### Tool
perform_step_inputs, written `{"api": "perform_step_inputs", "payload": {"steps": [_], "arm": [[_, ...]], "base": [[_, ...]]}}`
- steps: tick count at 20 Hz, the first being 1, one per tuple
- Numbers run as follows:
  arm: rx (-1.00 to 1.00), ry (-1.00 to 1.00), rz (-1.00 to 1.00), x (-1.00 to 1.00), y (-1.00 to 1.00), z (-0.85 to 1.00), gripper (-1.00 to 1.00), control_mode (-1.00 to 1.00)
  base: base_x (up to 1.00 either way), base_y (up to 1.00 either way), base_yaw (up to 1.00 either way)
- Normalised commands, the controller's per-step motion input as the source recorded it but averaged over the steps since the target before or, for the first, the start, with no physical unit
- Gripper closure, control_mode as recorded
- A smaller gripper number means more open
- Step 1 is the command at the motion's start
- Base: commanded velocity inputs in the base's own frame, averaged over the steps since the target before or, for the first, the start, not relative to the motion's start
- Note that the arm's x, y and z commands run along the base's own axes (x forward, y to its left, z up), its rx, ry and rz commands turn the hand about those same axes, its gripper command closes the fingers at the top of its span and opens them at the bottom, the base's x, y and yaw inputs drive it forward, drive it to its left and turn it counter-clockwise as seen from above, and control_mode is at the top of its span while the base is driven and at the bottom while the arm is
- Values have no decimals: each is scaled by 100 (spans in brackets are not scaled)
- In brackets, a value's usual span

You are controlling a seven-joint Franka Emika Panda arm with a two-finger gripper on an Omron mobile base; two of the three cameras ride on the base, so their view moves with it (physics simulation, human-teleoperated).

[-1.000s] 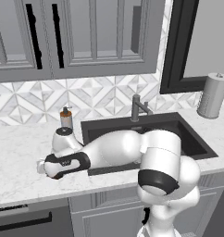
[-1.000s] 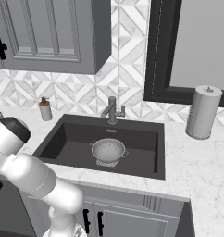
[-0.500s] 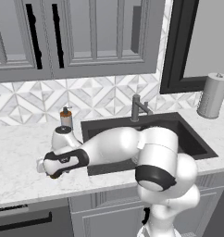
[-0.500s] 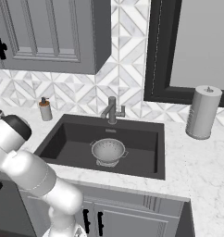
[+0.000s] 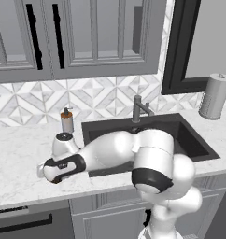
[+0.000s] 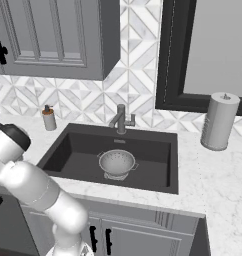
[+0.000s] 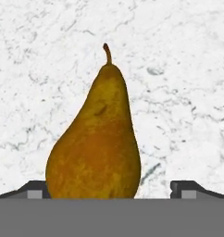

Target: Put the colander in the sink, put the pear in the colander, and turn on the sink faucet and pour water over the colander.

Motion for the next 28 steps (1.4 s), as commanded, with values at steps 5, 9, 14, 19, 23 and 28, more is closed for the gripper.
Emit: {"api": "perform_step_inputs", "payload": {"steps": [5,9,14,19,23,28], "arm": [[0,0,0,4,5,-2,-100,-100],[0,0,0,10,0,0,-100,-100],[0,0,0,5,0,-1,100,-100],[0,0,0,0,0,-3,100,-100],[0,0,0,-1,-11,0,100,-100],[0,0,0,-23,-58,19,100,-100]], "base": [[0,0,0],[0,0,0],[0,0,0],[0,0,0],[0,0,0],[0,0,0]]}}
